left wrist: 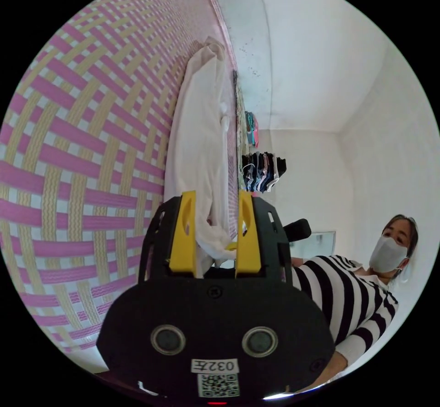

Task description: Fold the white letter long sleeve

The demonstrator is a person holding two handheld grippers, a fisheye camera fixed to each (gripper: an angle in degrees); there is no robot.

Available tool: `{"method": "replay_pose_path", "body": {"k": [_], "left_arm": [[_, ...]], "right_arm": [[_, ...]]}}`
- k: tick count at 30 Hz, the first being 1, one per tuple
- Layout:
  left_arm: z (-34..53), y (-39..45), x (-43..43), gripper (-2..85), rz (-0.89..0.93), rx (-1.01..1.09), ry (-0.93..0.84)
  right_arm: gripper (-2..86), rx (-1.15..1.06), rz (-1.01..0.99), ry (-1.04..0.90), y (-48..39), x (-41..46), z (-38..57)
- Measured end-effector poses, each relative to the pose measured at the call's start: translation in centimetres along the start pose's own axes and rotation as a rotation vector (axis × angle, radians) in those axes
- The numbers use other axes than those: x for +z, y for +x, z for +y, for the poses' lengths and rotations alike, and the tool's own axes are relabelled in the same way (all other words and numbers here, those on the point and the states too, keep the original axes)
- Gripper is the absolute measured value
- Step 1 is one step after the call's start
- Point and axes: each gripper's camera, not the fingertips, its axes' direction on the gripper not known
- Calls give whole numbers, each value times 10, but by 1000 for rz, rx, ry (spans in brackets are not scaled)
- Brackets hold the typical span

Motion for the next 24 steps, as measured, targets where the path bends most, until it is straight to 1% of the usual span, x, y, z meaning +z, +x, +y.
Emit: {"method": "replay_pose_path", "body": {"k": [4, 6, 7, 8, 9, 11, 13, 15, 16, 18, 19, 21, 23, 24], "left_arm": [[14, -5, 0, 92, -5, -34, 9], [25, -5, 0, 89, -16, -50, 26], [28, -4, -1, 88, -18, -50, 32], [34, -1, -1, 87, -29, -50, 44], [40, 3, -2, 82, -46, -40, 57], [47, 13, 0, 72, -65, -11, 57], [52, 22, 9, 55, -70, 19, 21], [57, 32, 29, 29, -82, 55, -90], [59, 35, 35, 23, -94, 64, -124], [69, 43, 56, 2, -175, 110, -258], [72, 45, 61, -1, -196, 122, -288], [84, 46, 76, -6, -293, 148, -389], [90, 42, 82, -8, -349, 138, -419], [90, 37, 81, -8, -319, 106, -409]], "right_arm": [[69, 16, -87, -46, 12, 23, 2], [79, 40, -209, -132, 23, 38, 2], [78, 40, -235, -147, 26, 38, 3], [70, 37, -273, -139, 29, 33, 6], [63, 34, -309, -86, 33, 22, 11], [57, 79, -319, -12, 44, 6, 22], [52, 165, -308, 12, 62, 0, 35], [51, 264, -314, 26, 86, 4, 50], [51, 276, -325, 33, 91, 5, 52], [52, 295, -346, 45, 102, 10, 55], [52, 294, -356, 45, 104, 12, 55], [52, 260, -387, 8, 105, 21, 52], [52, 242, -373, -40, 105, 31, 51], [53, 240, -382, -40, 107, 33, 52]]}}
